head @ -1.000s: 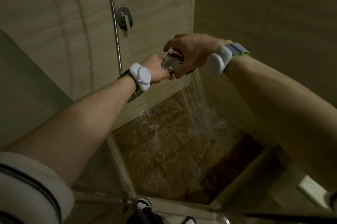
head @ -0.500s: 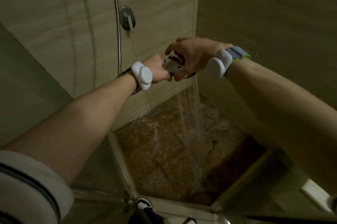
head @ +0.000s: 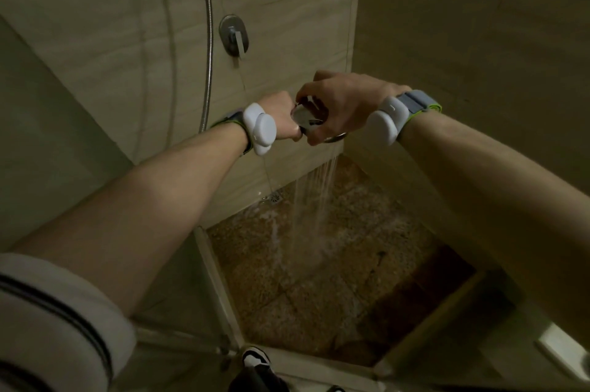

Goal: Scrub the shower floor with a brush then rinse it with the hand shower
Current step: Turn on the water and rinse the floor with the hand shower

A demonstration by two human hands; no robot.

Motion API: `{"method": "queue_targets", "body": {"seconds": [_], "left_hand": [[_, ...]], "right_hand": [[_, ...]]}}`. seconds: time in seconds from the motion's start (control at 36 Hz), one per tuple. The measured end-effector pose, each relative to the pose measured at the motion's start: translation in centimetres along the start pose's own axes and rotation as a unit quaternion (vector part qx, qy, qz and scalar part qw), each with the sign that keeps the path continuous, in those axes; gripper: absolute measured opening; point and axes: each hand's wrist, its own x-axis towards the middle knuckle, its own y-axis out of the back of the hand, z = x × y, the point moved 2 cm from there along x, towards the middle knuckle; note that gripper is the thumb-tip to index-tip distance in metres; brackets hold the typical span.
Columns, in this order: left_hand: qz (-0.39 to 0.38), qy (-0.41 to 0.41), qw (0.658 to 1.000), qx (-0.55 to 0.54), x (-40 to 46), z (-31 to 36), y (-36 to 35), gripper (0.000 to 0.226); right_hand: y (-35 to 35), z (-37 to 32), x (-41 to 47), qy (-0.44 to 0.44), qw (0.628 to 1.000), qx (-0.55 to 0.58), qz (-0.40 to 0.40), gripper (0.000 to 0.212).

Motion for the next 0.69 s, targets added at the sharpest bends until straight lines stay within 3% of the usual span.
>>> {"method": "queue_targets", "body": {"seconds": [0.25,0.69], "left_hand": [[0.024,-0.014,0.998,0.058,-0.1,0.3,0.7,0.03],[-0.029,-0.025,0.998,0.049,-0.7,-0.3,0.2,0.034]], "right_hand": [[0.2,-0.3,-0.2,0.004,1.0,-0.001,0.01,0.073],[-0.9,-0.4,0.6,0.012,1.0,0.015,-0.008,0.07]]}}
